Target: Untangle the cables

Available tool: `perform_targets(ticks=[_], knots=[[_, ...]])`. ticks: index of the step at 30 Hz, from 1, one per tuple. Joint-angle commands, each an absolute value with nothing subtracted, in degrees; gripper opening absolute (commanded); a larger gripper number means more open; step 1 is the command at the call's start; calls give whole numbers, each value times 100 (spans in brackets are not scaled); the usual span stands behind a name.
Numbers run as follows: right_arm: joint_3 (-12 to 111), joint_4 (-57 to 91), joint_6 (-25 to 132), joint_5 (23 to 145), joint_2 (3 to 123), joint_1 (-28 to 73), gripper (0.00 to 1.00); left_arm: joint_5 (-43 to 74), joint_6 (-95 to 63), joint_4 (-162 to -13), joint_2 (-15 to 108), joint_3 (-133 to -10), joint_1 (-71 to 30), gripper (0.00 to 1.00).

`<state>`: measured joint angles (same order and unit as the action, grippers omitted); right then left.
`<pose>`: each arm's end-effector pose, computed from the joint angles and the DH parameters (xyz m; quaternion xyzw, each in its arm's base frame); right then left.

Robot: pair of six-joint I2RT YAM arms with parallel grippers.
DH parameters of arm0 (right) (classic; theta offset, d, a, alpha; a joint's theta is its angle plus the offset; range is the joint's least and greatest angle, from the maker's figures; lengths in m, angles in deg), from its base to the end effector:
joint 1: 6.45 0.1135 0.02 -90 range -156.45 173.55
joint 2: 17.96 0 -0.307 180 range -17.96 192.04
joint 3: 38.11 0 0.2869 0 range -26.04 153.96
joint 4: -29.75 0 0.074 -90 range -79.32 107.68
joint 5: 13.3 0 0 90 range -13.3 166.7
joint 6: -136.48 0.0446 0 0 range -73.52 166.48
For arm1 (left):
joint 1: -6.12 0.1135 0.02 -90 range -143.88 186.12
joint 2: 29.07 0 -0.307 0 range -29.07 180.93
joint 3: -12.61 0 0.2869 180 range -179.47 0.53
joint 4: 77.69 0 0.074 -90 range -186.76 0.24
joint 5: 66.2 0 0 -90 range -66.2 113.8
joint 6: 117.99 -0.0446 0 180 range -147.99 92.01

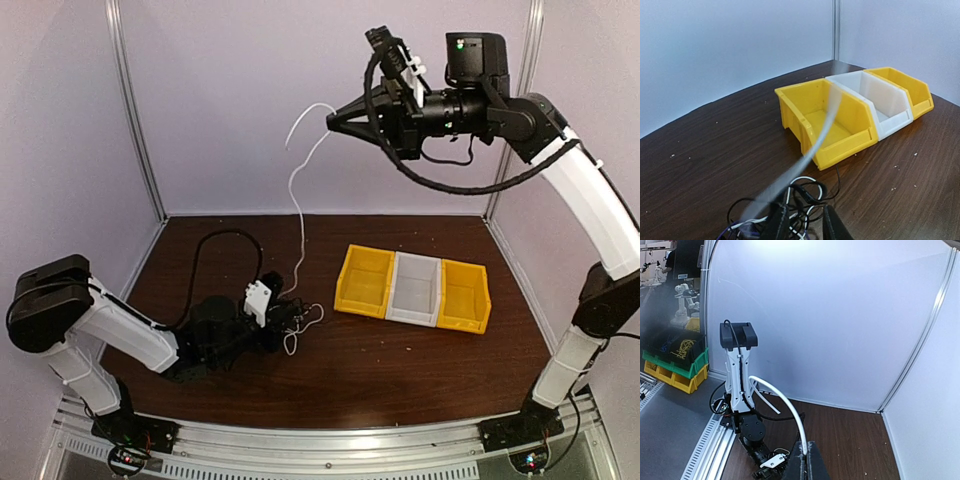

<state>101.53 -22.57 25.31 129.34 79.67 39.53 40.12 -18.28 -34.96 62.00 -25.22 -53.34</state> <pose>0.2340 0.2931 0.5917 -0.6173 0.4163 0.4558 0.4878 0.1695 -0.2626 0.1693 0.2378 0.7287 -0.2694 0.5830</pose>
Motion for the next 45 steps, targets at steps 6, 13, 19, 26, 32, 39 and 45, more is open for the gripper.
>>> perform_targets(ticks=[6,13,19,26,32,39,45], knots=[[10361,-2240,2653,13397,7503,3495,0,4159,-1186,-3201,6553,-2171,-4989,25],[9868,-2236,2559,13158,7376,3481,0,3782,-1132,-3411,6182,-2211,-4991,33],[9146,-2153,2502,12957,7080,3296,0,3658,-873,-4744,5622,-2725,-5040,64],[8229,-1907,2540,12909,6778,2841,0,3425,-711,-5664,5157,-3022,-5147,70],[7366,-1684,2515,12876,6497,2401,0,3599,-610,-6665,4617,-3305,-5149,74],[6707,-1289,2724,12854,6318,1858,0,3987,-800,-8809,4635,-4935,-5131,84],[6473,-992,2941,12597,6358,1799,0,4097,-811,-10287,5250,-6692,-4815,84]])
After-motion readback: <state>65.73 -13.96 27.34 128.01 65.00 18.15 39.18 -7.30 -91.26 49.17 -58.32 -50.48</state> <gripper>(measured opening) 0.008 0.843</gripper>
